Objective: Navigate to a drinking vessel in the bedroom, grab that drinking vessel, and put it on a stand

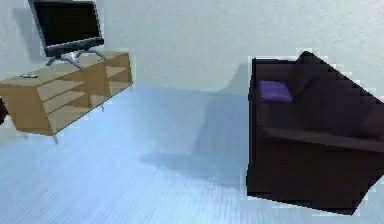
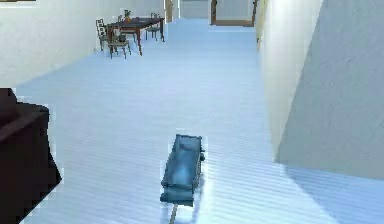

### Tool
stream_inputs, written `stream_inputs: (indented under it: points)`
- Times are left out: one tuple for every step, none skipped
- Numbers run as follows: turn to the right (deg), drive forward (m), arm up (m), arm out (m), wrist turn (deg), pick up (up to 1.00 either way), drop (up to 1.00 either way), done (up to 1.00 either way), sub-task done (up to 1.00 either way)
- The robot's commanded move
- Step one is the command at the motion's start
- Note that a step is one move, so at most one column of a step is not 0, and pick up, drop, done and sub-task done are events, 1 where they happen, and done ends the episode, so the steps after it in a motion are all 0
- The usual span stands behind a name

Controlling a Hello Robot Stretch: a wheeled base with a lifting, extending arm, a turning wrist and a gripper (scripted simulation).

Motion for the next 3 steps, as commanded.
stream_inputs:
  points:
    - [-45.0, 0.00, 0.00, 0.00, 0.0, 0.00, 0.00, 0.00, 0.00]
    - [-30.0, 0.00, 0.00, 0.00, 0.0, 0.00, 0.00, 0.00, 0.00]
    - [0.0, 0.05, 0.00, 0.00, 0.0, 0.00, 0.00, 0.00, 0.00]
